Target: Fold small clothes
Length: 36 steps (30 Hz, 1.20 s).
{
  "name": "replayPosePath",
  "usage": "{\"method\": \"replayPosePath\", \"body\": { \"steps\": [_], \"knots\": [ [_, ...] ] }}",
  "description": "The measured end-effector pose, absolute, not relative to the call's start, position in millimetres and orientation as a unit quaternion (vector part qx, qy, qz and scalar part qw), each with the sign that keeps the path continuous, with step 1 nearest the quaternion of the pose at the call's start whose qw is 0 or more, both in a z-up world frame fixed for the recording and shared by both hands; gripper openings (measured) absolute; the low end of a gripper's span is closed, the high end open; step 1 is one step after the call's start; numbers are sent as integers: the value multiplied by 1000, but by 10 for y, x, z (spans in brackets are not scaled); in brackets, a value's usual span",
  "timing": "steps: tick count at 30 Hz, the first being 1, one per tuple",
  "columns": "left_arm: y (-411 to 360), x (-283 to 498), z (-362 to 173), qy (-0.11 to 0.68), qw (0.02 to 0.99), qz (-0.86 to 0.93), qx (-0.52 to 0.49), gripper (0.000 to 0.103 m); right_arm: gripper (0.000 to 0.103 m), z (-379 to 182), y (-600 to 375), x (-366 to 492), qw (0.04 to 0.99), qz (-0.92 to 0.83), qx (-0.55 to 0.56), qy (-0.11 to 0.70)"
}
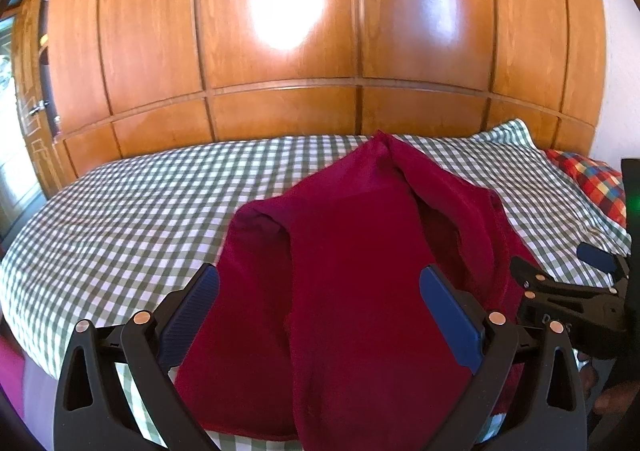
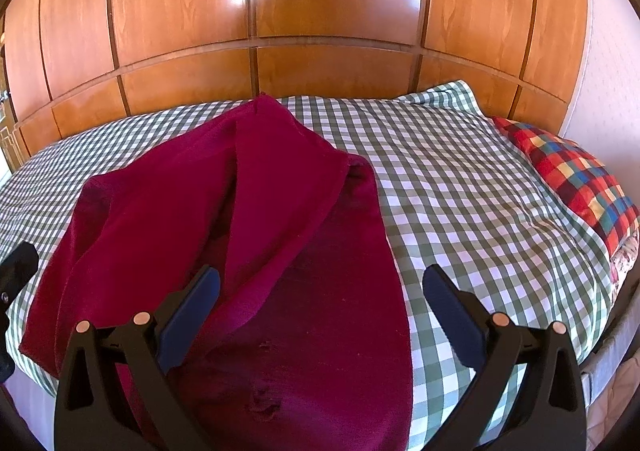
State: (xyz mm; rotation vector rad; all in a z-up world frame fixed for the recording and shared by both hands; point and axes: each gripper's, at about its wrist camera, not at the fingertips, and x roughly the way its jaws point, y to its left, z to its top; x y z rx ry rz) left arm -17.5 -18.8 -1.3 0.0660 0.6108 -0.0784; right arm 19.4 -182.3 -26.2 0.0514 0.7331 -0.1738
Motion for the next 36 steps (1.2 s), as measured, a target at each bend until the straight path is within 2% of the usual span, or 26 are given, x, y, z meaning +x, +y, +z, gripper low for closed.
{"method": "replayPosePath", "body": {
  "steps": [9, 12, 15, 16, 17, 18, 21, 23, 25, 27, 30, 36],
  "knots": [
    [-477, -244, -237, 329, 926, -143, 118, 99, 101, -329, -2155, 168, 922, -90, 62, 371],
    [-595, -323, -348, 337, 910, -189, 149, 94, 101, -315, -2343, 112, 923, -61, 103, 366],
    [-707, -404, -535, 361, 888, -224, 176, 79, 99, -298, -2461, 104, 918, -11, 148, 368],
    [-729, -427, -593, 367, 883, -228, 182, 72, 96, -299, -2475, 117, 914, 8, 163, 372],
    [-753, -447, -645, 372, 879, -231, 189, 67, 86, -311, -2479, 139, 906, 34, 183, 379],
    [-766, -464, -676, 375, 877, -232, 192, 66, 79, -342, -2464, 188, 894, 66, 206, 392],
    [-779, -491, -696, 375, 875, -237, 193, 55, 70, -476, -2345, 344, 867, 115, 237, 424],
    [-786, -502, -725, 379, 873, -239, 195, 31, 65, -550, -2236, 445, 852, 138, 250, 439],
    [-765, -547, -729, 379, 873, -242, 190, 19, 46, -623, -2092, 556, 841, 160, 246, 454],
    [-677, -537, -641, 379, 875, -250, 168, 16, 18, -610, -1995, 612, 845, 164, 221, 458],
    [-355, -421, -370, 381, 880, -275, 77, 7, 8, -434, -2023, 579, 859, 177, 198, 437],
    [641, 26, 191, 339, 920, -190, -48, 7, 6, 48, -2524, 515, 908, 112, 122, 385]
  ]
}}
